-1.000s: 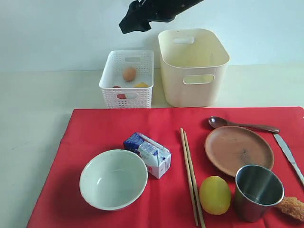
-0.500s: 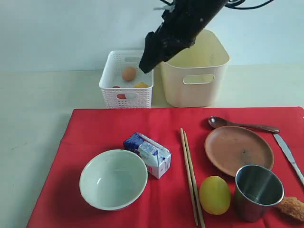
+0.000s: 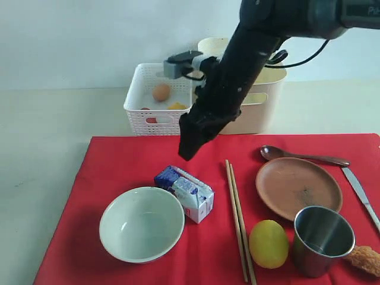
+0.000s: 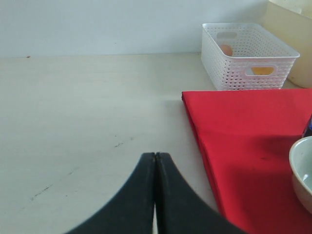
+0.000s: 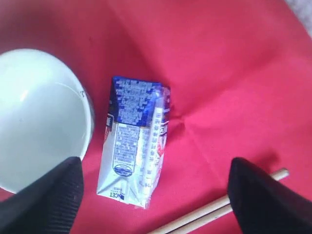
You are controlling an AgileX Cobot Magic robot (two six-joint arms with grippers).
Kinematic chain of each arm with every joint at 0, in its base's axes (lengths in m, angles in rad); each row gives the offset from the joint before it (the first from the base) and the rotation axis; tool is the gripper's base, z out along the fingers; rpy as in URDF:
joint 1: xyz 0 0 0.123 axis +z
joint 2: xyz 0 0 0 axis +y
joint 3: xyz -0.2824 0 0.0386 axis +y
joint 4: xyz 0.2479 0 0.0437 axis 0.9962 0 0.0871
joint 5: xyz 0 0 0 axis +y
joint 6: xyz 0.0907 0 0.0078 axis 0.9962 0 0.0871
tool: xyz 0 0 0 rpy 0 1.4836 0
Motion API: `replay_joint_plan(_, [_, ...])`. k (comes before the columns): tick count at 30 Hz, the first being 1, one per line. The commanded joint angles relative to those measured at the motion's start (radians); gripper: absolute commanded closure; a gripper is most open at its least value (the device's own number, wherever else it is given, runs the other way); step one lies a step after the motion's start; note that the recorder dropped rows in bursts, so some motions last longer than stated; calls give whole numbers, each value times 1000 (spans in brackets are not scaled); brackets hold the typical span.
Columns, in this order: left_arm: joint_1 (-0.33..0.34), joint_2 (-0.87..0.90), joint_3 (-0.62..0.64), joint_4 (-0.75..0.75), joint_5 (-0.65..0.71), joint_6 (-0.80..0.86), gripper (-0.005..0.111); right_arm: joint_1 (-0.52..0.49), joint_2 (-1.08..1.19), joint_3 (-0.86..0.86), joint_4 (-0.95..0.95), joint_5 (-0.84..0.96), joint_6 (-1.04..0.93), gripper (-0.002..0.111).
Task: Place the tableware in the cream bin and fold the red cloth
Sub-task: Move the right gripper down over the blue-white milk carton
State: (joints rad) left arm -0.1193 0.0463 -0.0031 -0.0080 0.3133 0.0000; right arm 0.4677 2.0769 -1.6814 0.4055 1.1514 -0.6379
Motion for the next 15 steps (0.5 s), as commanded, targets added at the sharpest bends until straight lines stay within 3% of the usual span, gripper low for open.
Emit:
replay_joint_plan(1, [4, -4, 3, -6, -6, -5, 107, 69, -6, 63, -145, -57, 64, 32])
replay_joint_plan(5, [4, -4, 3, -6, -6, -5, 107, 107, -6, 112, -230, -96, 115, 32])
replay_joint_plan(15, [4, -4, 3, -6, -6, -5, 107, 137, 0, 141, -229, -149, 138, 32])
